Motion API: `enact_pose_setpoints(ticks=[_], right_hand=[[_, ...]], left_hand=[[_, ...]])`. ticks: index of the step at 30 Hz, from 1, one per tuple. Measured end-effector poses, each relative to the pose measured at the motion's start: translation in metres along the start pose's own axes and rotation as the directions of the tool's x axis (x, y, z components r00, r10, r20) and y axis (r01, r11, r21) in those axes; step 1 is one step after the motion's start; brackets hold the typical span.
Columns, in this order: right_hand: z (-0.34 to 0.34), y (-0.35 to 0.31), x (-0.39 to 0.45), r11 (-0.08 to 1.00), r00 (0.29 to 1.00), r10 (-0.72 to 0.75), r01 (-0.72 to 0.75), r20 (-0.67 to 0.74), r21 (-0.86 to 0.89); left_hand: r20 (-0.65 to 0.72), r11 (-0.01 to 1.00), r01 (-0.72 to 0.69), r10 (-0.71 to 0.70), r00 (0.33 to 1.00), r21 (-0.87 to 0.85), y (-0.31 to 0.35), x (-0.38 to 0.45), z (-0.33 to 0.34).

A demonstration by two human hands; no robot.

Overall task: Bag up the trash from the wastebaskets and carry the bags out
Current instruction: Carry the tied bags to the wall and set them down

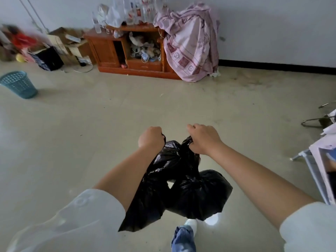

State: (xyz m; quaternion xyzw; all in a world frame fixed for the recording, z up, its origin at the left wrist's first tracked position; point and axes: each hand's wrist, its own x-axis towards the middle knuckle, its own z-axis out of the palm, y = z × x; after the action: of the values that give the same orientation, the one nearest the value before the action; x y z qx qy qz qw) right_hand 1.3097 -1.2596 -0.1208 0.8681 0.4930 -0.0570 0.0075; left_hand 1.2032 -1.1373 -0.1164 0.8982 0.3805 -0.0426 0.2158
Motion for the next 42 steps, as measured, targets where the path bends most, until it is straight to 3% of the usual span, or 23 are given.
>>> enact_pose_setpoints(ticks=[10, 17, 27, 37, 42], right_hand=[[-0.074, 0.202, 0.157, 0.992, 0.993, 0.087, -0.094, -0.083, -0.087], [-0.114, 0.370, 0.271, 0.942, 0.951, 0.301, -0.309, -0.077, -0.131], [-0.157, 0.595, 0.392, 0.836, 0.834, 0.548, -0.543, -0.071, 0.082], [-0.155, 0.856, 0.503, 0.837, 0.836, 0.547, -0.544, -0.040, 0.060], [-0.136, 0.977, 0.538, 0.758, 0.790, 0.613, -0.580, -0.021, 0.297]], left_hand=[[0.100, 0.971, -0.174, 0.159, 0.982, 0.163, 0.176, 0.224, -0.033], [0.089, 0.900, -0.364, 0.353, 0.931, 0.241, 0.310, 0.398, -0.042], [0.092, 0.715, -0.556, 0.577, 0.812, 0.423, 0.531, 0.607, -0.040], [0.198, 0.654, -0.625, 0.606, 0.770, 0.427, 0.764, 0.799, 0.030], [0.242, 0.670, -0.666, 0.622, 0.745, 0.329, 0.875, 0.871, 0.071]])
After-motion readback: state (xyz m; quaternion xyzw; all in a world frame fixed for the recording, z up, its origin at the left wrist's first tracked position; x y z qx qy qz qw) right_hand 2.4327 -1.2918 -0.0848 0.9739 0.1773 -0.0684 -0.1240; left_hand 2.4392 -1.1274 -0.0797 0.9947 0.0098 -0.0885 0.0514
